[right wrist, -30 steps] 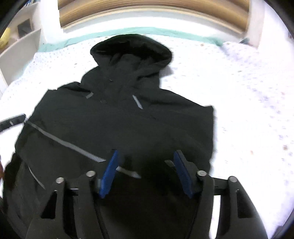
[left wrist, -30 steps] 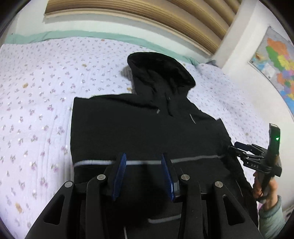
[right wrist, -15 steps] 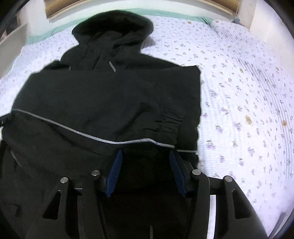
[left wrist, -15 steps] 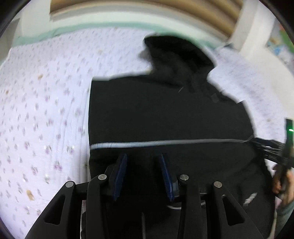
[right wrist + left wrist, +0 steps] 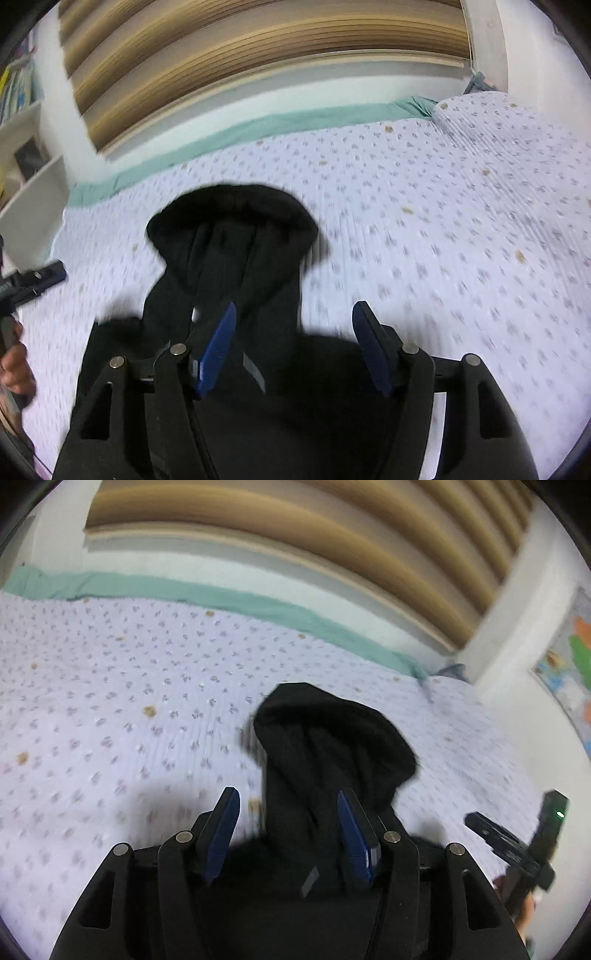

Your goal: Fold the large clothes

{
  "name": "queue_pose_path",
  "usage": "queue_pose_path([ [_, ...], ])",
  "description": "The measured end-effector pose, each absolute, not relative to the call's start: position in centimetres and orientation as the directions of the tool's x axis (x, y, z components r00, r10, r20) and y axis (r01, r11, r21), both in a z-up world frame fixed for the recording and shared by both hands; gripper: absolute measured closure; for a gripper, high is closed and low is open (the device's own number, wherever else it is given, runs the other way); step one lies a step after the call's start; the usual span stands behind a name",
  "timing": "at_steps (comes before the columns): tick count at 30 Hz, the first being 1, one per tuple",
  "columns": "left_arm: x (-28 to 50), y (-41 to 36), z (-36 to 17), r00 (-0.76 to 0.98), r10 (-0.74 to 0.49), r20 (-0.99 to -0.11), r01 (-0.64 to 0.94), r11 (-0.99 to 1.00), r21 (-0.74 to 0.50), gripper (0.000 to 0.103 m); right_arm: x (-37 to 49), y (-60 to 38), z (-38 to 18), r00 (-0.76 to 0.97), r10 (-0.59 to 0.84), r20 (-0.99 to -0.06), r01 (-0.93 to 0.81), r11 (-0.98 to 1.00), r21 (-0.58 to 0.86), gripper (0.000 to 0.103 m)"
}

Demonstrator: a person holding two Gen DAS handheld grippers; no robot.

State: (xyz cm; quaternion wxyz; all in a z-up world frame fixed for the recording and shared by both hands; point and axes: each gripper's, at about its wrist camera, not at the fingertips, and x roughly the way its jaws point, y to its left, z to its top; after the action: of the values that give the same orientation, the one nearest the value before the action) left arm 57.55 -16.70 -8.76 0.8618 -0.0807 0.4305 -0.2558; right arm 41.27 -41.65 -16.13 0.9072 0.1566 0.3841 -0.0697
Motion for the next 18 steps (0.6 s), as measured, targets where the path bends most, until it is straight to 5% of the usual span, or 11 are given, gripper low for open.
queue_pose_path([
  [11,67.5,-23.5,-17.1,0.515,-0.388,-0.765,0.322,0.914,-0.247,0.047,51.6,-43.2,-22.8,0.661,-0.026,-0.750,0.294,0.929,0.227,0.034],
  [12,68.3,-23.6,-17.7,0.520,-0.369,-0.770,0.302,0.923,-0.238,0.052,52.6,-43.4,-23.6,0.654,-0.035,-0.756,0.304,0.927,0.221,0.047],
  [13,69.0,-23.3,-18.6,0.516,-0.353,-0.780,0.279,0.931,-0.237,0.079,53.6,-43.7,-24.6,0.645,-0.030,-0.763,0.305,0.926,0.222,0.080],
  [14,69.8,-22.9,-19.7,0.475,-0.391,-0.788,0.277,0.917,-0.288,0.089,54.2,-44.1,-25.7,0.624,-0.015,-0.781,0.308,0.923,0.229,0.091],
  [18,68.6,-18.7,-18.9,0.448,-0.515,-0.731,0.277,0.857,-0.434,0.091,51.8,-46.6,-25.7,0.675,0.032,-0.737,0.309,0.894,0.323,0.097],
])
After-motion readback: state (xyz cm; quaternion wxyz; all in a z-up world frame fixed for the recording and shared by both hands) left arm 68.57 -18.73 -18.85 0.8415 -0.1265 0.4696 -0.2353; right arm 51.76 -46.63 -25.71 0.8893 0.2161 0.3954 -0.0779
